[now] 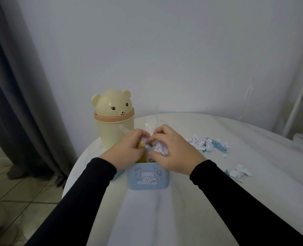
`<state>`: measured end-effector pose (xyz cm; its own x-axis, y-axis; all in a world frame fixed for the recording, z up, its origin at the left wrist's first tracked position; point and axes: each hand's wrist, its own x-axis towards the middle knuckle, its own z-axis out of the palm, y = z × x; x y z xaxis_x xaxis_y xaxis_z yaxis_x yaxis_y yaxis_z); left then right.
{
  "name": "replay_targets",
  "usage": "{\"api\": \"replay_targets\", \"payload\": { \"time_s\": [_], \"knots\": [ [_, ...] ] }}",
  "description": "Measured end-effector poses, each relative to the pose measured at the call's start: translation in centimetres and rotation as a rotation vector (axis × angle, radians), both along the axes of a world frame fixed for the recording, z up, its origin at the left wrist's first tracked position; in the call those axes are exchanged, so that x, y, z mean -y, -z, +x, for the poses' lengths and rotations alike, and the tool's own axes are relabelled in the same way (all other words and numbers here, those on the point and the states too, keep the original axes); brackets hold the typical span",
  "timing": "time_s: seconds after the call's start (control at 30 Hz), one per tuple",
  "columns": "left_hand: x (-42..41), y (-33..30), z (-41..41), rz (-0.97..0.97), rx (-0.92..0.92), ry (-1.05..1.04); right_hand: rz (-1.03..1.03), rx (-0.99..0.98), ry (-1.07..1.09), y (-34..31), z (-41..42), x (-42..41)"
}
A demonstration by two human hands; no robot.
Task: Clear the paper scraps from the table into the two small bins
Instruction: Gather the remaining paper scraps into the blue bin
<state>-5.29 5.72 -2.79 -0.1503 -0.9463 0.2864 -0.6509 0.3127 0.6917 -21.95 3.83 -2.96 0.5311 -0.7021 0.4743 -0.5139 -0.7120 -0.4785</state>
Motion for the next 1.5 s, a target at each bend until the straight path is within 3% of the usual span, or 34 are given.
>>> {"api": "replay_targets", "payload": {
  "time_s": [0.13, 0.23, 0.5, 0.63, 0.77, 0.97, 1.3, 1.37, 1.5],
  "knots": [
    [0.1, -0.2, 0.3, -0.091, 0.206, -0.075, 0.047, 0.034, -0.035, -1.2, -0.9, 0.2],
    [0.2, -0.4, 0.3, -0.116, 0.308, -0.092, 0.066, -0.079, -0.021, -1.8, -1.6, 0.6],
    [0.1, -1.1, -0.5, -0.076, 0.484, -0.074, -0.068, -0.157, -0.022, -2.1, -0.9, 0.4],
    [-1.0, -2.0, -0.3, 0.034, 0.396, -0.071, -0.237, -0.101, 0.154, -2.4, -1.5, -0.1],
    [-1.9, -2.4, -1.2, 0.009, 0.236, -0.083, -0.096, -0.002, 0.375, -1.4, -1.4, -0.5],
    [-0.9, -1.0, -1.6, -0.064, 0.069, -0.14, 0.106, 0.09, 0.266, -0.9, -0.3, -0.2],
    [-1.3, -1.7, 0.0, -0.137, 0.134, -0.218, 0.082, -0.131, 0.205, -1.0, -1.6, -1.0],
    [-1.3, -1.8, -0.1, -0.141, 0.091, -0.177, 0.033, -0.188, 0.234, -0.9, -1.2, -0.9],
    [-1.6, -2.7, 0.1, -0.089, -0.023, -0.111, 0.129, -0.2, 0.241, -0.7, -0.9, -0.6]
  ]
}}
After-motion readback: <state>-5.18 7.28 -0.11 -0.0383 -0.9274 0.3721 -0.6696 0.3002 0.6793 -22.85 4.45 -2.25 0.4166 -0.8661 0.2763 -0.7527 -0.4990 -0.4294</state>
